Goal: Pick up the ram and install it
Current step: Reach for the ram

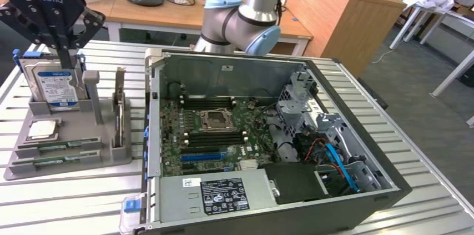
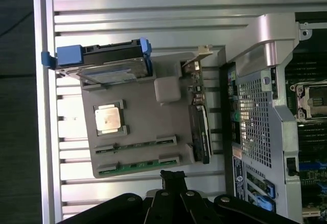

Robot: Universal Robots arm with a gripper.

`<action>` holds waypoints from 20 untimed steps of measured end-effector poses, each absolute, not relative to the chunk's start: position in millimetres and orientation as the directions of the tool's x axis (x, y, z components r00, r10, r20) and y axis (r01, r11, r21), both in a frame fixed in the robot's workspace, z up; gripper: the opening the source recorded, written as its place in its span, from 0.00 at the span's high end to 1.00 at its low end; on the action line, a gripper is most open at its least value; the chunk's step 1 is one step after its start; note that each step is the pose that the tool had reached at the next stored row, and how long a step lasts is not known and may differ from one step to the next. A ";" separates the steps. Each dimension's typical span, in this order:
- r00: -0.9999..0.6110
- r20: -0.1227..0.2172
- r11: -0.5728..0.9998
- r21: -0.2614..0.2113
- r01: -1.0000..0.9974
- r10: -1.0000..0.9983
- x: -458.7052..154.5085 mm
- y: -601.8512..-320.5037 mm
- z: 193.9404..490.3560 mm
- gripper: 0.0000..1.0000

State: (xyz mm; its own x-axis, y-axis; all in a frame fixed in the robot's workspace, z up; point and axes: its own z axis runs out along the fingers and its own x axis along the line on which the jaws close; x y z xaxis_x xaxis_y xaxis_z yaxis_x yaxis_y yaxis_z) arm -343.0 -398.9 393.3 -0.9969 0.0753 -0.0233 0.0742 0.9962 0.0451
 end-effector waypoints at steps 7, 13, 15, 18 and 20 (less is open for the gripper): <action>-0.997 -0.023 0.996 0.045 0.074 0.075 -355.5 -398.8 393.3 0.90; -0.997 -0.023 0.996 0.045 0.074 0.075 -365.5 -398.9 393.3 0.90; -0.997 -0.023 0.996 0.045 0.074 0.075 -368.9 -398.9 393.2 0.90; -0.997 -0.023 0.996 0.045 0.074 0.075 -373.9 -398.8 393.3 0.90; -0.997 -0.023 0.996 0.045 0.074 0.075 -377.1 -398.9 393.3 0.90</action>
State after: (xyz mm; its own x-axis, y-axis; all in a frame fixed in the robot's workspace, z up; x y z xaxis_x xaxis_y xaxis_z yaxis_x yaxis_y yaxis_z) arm -377.1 -398.9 393.3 -0.9969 0.0752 -0.0233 0.0741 0.9962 0.0451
